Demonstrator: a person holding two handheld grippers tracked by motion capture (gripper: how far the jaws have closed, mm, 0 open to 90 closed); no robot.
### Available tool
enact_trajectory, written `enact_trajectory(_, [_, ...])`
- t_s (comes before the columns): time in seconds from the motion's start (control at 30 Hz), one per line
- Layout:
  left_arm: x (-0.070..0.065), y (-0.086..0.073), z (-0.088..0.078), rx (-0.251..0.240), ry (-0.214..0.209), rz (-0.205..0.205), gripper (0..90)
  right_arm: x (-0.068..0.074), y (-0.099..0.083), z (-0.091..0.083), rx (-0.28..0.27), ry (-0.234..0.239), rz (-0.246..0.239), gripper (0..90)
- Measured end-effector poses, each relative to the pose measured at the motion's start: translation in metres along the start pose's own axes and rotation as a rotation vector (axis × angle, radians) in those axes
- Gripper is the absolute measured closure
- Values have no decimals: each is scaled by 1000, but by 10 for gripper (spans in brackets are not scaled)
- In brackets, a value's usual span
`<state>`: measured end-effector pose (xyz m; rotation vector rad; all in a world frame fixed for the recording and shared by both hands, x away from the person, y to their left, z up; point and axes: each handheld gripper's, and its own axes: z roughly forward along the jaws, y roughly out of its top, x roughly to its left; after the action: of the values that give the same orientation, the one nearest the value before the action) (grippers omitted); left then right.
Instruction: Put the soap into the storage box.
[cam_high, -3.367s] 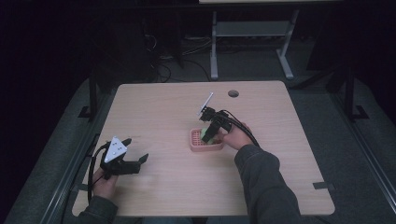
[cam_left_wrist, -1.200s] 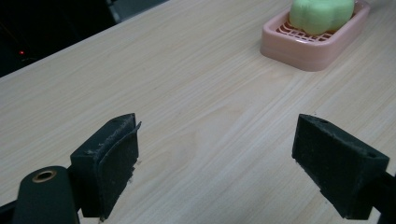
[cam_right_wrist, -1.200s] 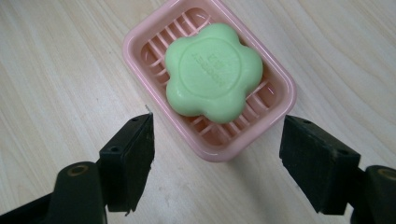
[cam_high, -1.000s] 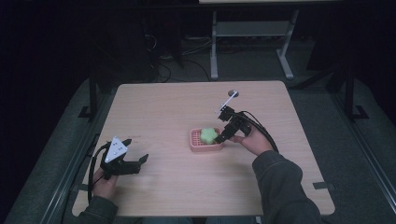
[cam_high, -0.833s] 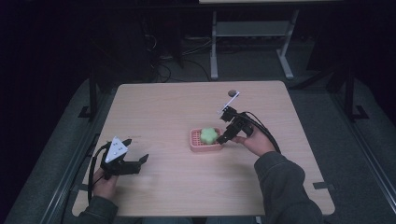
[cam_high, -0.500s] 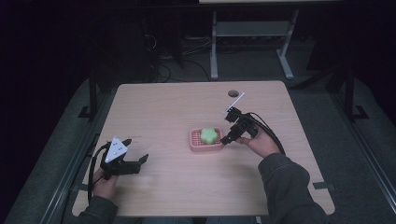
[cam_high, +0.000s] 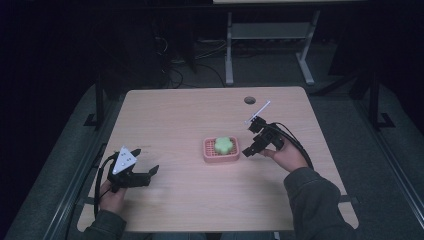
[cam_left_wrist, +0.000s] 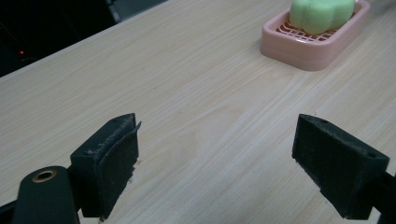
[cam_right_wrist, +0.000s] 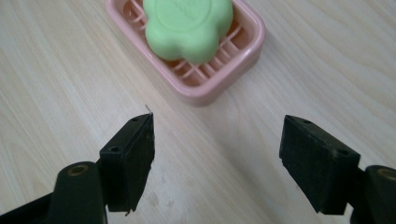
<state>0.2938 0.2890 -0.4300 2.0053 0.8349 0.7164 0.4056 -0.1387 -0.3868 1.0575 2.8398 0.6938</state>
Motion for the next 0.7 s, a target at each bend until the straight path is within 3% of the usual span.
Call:
enact_trajectory(0.43, [0, 0, 0, 11, -2, 6, 141, -4, -18, -8, -3, -15, 12, 263])
enact_trajectory(0.7, [-1, 0, 0, 10, 0, 3, 141, -8, -33, -4, 12, -3, 33, 262])
